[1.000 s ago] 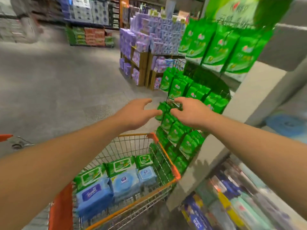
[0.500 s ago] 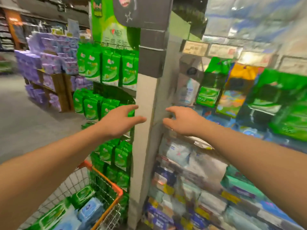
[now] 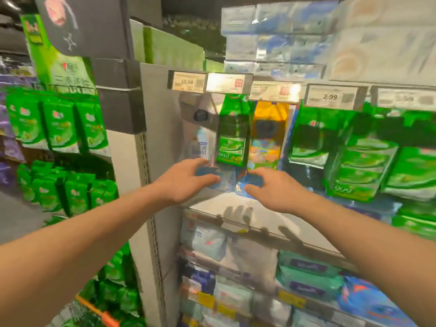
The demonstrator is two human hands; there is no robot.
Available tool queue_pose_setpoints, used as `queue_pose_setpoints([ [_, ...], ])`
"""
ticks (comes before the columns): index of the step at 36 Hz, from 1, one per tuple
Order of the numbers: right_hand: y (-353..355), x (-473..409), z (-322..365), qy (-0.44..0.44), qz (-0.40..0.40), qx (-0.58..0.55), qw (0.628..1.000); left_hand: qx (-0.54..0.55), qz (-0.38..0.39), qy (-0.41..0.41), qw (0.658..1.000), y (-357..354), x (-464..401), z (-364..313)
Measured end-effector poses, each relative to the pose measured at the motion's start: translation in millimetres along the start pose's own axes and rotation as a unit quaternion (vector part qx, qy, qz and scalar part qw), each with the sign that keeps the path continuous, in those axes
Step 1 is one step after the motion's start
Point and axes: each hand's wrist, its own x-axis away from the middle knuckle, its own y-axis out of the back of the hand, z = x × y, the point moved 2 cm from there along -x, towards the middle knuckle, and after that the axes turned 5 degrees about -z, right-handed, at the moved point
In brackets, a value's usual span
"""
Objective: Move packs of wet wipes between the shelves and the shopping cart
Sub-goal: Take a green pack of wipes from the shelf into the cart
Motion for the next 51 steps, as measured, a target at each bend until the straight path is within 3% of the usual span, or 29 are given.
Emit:
queue_pose_setpoints([
  [14,-6,-56,7,0.006,-0.081,-0.107,0.991,0.168,-0.013,0.017,0.986,-23,-75,-7],
  [25,-30,-106,27,-0.115,-0.178,-0.270,0.939,0.334,-0.073,-0.045,0.939,-39,-123,4],
  [32,-44,-113,33,-0.167,-0.211,-0.237,0.934,0.323,-0.073,0.017,0.944,-68,-142,7],
  [41,-60,-143,20,-0.212,-0.256,-0.327,0.885,0.442,-0.113,0.068,0.887,-89,-165,8],
  [51,-68,-157,2,-0.195,-0.265,-0.396,0.857,0.463,-0.123,0.123,0.869,-89,-188,5],
])
